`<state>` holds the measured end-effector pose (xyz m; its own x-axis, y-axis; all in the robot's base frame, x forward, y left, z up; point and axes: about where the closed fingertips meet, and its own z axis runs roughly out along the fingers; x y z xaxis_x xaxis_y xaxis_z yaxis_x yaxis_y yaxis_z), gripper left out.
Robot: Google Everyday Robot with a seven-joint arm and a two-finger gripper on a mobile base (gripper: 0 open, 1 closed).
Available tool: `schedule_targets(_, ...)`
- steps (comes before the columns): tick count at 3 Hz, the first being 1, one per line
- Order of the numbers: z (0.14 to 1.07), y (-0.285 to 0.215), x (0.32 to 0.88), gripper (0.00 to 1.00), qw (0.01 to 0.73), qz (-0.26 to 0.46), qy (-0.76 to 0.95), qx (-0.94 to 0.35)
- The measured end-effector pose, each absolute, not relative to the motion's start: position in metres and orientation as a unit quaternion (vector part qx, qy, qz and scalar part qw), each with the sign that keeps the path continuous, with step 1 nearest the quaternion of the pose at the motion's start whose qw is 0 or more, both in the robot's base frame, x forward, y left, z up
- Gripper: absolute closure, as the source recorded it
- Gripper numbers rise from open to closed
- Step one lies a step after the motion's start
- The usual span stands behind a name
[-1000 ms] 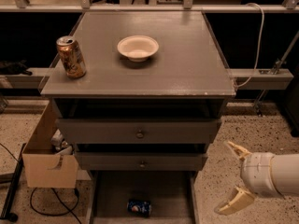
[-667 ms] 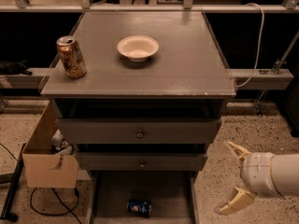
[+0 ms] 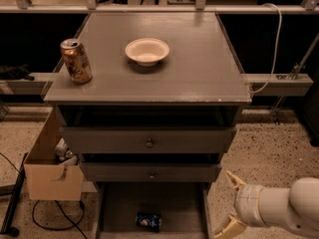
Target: Pick pepsi can from bottom drawer and place on counter
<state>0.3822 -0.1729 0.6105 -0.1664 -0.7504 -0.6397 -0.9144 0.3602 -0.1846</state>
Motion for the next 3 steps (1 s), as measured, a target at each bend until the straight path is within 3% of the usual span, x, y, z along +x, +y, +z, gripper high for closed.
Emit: schedule_targets(3,0.477,-0.156,0.394,0.0,0.335,0.118,0.758,-0.547)
